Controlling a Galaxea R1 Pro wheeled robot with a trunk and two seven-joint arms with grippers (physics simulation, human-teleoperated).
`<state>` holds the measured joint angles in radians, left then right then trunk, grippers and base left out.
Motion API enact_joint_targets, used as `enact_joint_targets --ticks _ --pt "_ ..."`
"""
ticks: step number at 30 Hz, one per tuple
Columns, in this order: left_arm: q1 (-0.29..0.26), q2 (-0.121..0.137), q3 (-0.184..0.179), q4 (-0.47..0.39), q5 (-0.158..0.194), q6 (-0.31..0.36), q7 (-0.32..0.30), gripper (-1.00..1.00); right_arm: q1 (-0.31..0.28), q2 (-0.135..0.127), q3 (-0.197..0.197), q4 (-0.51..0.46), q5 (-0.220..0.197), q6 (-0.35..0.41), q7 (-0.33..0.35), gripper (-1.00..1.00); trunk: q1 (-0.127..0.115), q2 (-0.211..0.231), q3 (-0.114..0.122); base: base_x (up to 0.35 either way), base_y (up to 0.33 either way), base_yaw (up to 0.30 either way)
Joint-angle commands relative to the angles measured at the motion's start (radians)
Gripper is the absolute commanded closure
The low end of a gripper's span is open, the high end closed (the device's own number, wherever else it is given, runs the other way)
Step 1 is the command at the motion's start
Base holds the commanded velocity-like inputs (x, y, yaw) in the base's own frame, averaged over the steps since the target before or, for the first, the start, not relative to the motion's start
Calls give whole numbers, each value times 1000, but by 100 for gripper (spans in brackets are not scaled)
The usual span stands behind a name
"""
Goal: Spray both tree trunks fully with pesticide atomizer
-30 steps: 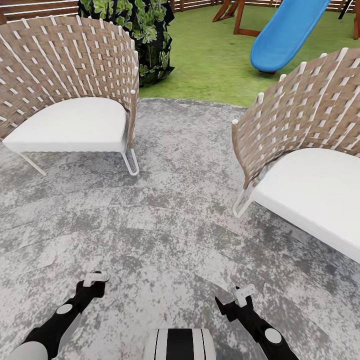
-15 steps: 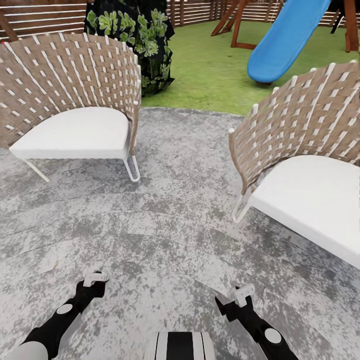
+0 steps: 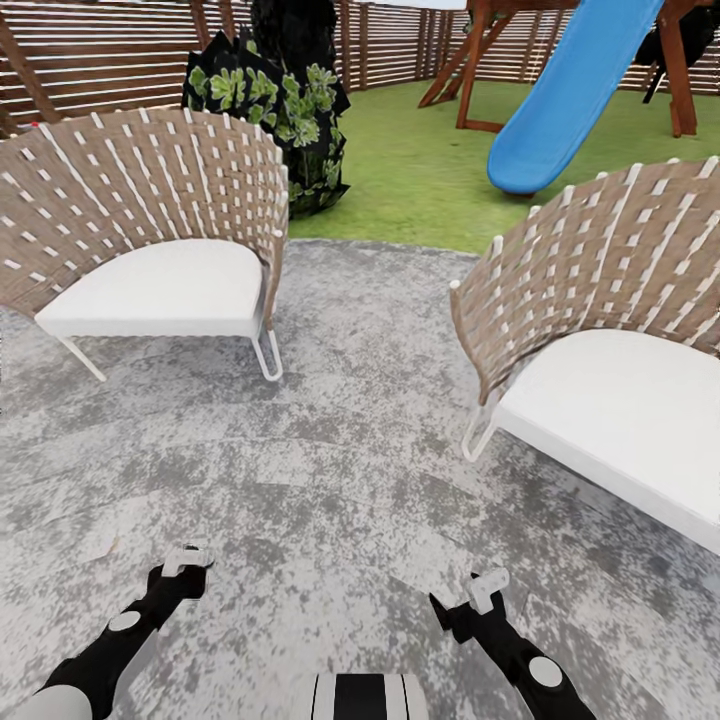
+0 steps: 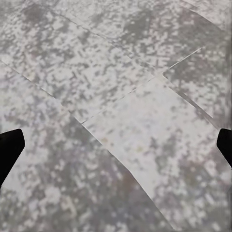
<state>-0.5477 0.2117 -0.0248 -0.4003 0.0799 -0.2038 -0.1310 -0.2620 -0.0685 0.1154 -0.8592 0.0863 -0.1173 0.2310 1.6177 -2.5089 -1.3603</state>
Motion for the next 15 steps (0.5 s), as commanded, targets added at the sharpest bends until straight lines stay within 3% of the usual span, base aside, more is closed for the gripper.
enact_joint_targets --ticks 1,11,15 --pt "0 -5 17 2 8 1 -5 100 1 -1 1 6 12 -5 -2 -100 -1 0 5 0 0 0" --pt "40 -9 20 19 9 3 -4 100 2 1 4 193 13 -16 -1 -100 -5 2 59 0 0 0" --pt "73 -12 20 39 9 -4 -4 100 3 0 3 304 12 -67 -1 -100 -7 3 81 0 0 0"
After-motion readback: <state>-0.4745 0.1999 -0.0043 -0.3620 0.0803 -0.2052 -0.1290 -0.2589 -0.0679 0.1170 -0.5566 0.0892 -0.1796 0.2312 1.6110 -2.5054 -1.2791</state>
